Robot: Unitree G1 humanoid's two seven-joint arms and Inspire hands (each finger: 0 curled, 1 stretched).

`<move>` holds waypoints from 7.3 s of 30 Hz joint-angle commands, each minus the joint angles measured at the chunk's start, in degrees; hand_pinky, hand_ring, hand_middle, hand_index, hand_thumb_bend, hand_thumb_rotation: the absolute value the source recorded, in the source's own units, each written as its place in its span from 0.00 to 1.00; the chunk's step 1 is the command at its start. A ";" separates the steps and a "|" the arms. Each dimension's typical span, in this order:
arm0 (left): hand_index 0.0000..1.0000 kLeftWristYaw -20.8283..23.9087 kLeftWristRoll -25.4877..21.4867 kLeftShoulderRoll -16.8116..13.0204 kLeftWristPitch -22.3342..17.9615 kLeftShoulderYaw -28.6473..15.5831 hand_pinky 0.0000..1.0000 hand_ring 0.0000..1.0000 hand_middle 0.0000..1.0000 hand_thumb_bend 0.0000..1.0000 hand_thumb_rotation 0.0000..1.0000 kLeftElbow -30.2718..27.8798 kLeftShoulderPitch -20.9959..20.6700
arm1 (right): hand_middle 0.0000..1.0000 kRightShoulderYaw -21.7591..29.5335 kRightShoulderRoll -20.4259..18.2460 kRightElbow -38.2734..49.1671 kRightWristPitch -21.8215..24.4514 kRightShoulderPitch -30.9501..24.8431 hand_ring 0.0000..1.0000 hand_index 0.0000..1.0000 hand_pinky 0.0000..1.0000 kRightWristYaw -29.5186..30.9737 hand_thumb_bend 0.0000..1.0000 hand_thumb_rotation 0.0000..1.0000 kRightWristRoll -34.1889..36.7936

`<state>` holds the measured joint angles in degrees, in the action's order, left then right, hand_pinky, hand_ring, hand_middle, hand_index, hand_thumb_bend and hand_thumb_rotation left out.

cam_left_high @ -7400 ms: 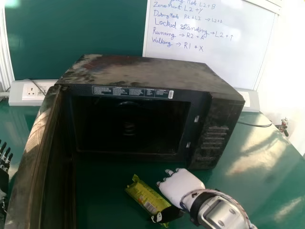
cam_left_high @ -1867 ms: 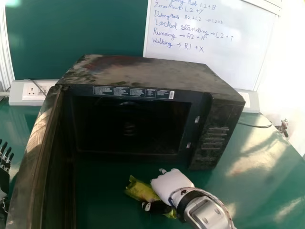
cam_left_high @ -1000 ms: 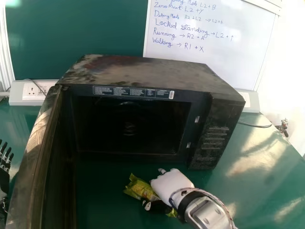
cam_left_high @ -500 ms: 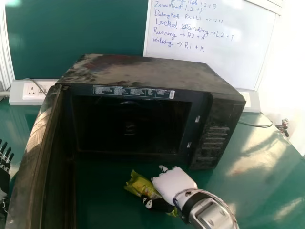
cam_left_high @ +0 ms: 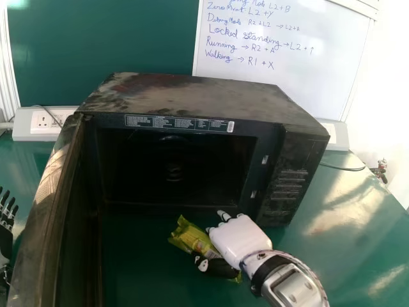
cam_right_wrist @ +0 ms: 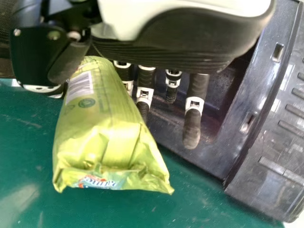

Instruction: Put biscuit inside oven

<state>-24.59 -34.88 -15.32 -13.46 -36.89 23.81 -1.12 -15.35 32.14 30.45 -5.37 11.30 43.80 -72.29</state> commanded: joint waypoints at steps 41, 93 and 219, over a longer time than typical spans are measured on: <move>0.97 -0.37 0.22 2.78 -0.61 0.84 1.00 0.92 0.94 0.21 0.00 2.69 1.10 | 0.47 1.87 -4.86 -1.68 1.64 5.93 0.31 0.49 0.16 -7.73 0.53 0.00 -0.38; 0.97 0.12 0.16 3.32 -0.26 1.22 0.99 0.92 0.93 0.22 0.00 1.74 1.50 | 0.47 -4.42 -10.78 -27.79 8.59 24.77 0.29 0.49 0.18 -19.58 0.53 0.00 5.06; 0.96 -0.89 0.00 3.23 -0.41 0.92 0.99 0.92 0.93 0.22 0.00 1.65 2.43 | 0.46 -24.47 -24.50 -105.57 0.20 58.16 0.39 0.54 0.25 -75.98 0.51 0.00 18.95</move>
<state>-25.45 -34.87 -15.20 -13.64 -36.60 22.87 -0.74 -40.42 8.24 -75.05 -5.48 67.23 -30.74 -54.23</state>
